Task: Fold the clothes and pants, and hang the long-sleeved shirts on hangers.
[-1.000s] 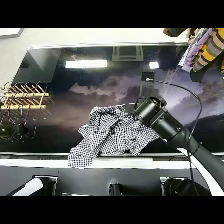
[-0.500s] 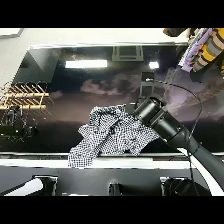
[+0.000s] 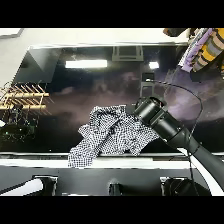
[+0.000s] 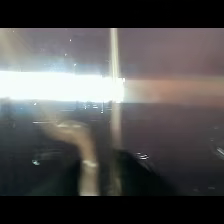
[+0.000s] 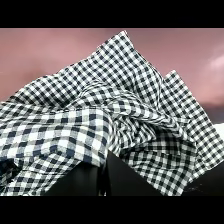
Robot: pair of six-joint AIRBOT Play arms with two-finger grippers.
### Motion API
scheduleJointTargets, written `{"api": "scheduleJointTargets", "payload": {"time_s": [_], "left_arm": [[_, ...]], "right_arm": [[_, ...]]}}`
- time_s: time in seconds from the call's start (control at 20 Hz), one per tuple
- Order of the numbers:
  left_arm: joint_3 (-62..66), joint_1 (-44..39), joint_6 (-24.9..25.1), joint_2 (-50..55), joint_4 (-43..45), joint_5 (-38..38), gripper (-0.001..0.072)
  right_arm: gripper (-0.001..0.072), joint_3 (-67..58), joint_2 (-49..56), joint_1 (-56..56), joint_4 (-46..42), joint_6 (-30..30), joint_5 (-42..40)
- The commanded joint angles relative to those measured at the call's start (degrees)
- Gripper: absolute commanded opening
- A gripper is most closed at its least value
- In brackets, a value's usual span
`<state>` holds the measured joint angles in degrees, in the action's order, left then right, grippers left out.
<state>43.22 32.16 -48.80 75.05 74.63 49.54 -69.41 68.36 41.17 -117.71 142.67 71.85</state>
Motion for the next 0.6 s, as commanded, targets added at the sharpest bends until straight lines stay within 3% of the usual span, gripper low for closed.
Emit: {"api": "scheduleJointTargets", "payload": {"time_s": [0.0,0.25,0.55], "left_arm": [[0.2,-0.1,-0.2,0.3,0.5,-0.1,0.0023],[4.7,-0.1,-0.2,-3.1,-2.4,-0.1,0.0021],[13.3,-1.2,-0.2,-13.2,-12.4,-0.2,0.0019]], "right_arm": [[0.0033,0.0,0.0,0.0,0.0,0.0,0.2],[0.0033,0.0,0.0,0.0,-0.4,0.0,0.2],[0.0032,0.0,0.0,0.0,-0.6,0.0,0.2]]}}
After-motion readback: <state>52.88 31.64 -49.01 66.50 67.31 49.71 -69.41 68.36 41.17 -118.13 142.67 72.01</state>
